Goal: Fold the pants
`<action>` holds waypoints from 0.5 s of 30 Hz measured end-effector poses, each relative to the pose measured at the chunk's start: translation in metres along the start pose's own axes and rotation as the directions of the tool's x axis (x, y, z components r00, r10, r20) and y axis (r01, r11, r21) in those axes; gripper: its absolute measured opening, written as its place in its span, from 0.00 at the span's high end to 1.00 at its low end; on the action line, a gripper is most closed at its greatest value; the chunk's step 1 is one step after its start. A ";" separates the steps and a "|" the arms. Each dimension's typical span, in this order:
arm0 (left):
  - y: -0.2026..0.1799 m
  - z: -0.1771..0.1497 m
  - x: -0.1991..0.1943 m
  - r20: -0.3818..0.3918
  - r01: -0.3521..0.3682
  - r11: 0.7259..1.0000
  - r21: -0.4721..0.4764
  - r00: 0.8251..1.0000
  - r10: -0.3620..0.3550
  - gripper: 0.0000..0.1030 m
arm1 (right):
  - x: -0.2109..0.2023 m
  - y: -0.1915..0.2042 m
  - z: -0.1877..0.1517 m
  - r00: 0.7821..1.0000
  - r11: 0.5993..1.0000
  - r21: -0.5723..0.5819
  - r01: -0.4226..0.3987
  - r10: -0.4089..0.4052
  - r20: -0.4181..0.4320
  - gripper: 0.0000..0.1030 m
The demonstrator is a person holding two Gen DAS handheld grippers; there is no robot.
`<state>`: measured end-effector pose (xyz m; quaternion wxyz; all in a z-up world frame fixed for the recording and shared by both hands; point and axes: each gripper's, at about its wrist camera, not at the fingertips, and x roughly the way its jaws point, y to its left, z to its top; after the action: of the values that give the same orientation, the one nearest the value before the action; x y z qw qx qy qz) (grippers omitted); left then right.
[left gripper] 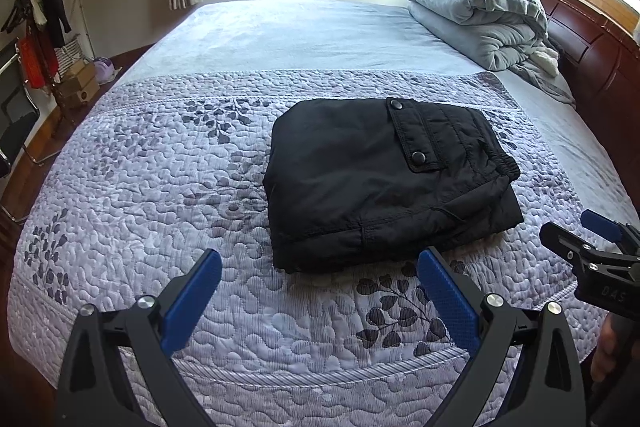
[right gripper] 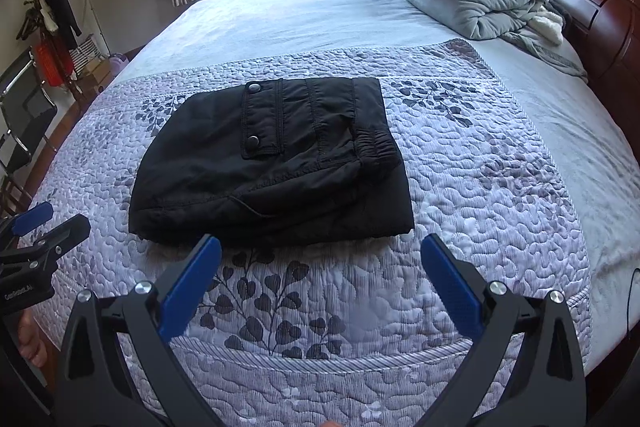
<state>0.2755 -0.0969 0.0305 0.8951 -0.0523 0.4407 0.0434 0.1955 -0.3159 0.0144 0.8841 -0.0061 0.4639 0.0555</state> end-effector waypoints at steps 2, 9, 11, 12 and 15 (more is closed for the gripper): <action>-0.001 0.000 0.000 0.002 -0.005 1.000 0.003 1.000 0.005 0.04 | 0.000 0.000 0.000 1.000 1.000 0.001 -0.001 0.001 -0.001 0.03; 0.000 0.000 0.000 0.006 -0.010 1.000 0.006 1.000 0.010 0.04 | 0.002 -0.002 0.000 1.000 1.000 0.004 0.002 -0.002 -0.005 0.03; 0.000 0.000 0.000 0.003 -0.011 1.000 0.008 1.000 0.011 0.04 | 0.002 -0.002 0.000 1.000 1.000 0.004 0.001 -0.001 -0.005 0.03; 0.000 0.000 0.001 -0.005 -0.011 1.000 0.004 1.000 0.011 0.04 | 0.002 -0.003 -0.001 1.000 1.000 0.006 0.000 0.000 -0.005 0.03; 0.002 0.001 0.004 -0.032 -0.002 1.000 -0.015 1.000 0.002 0.04 | 0.002 -0.004 0.000 1.000 1.000 0.013 -0.002 0.002 -0.006 0.03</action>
<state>0.2785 -0.0942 0.0275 0.8876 -0.0593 0.4545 0.0467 0.1965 -0.3194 0.0124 0.8828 -0.0002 0.4667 0.0535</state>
